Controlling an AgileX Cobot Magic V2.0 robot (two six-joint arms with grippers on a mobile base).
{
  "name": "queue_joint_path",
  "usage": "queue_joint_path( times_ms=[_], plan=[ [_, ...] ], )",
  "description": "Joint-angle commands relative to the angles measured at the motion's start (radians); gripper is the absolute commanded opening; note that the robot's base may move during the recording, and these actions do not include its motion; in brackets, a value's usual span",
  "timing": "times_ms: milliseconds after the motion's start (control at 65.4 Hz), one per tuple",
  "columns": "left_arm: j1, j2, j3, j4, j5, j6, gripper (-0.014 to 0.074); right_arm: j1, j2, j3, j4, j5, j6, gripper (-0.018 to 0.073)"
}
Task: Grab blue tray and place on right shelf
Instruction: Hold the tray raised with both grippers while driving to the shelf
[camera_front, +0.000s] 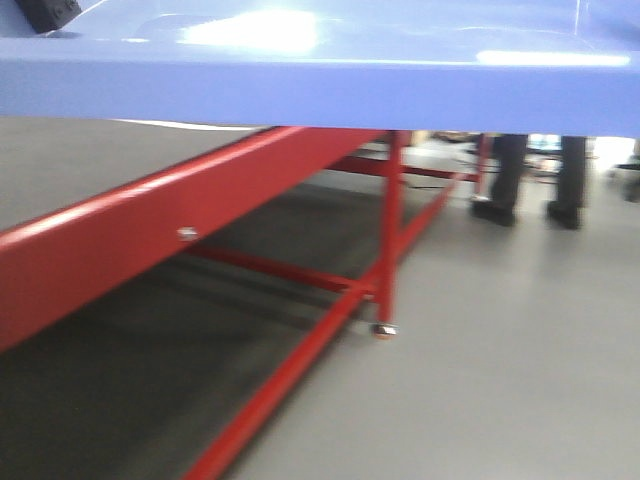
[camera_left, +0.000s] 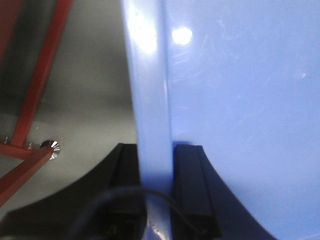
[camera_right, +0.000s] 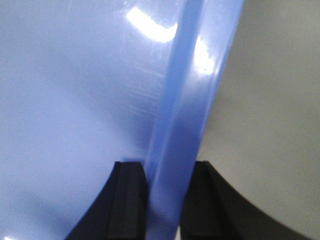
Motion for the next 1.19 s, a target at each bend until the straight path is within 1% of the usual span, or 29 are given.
queue_joint_path(
  times_ms=[0, 1178],
  plan=[
    [-0.002, -0.023, -0.022, 0.035, 0.102, 0.031, -0.0048, -0.002, -0.018, -0.031, -0.058, -0.038, -0.031, 0.0071],
    [-0.002, -0.023, -0.022, 0.035, 0.102, 0.031, -0.0048, -0.002, -0.018, -0.031, -0.058, -0.036, -0.031, 0.0071]
  ],
)
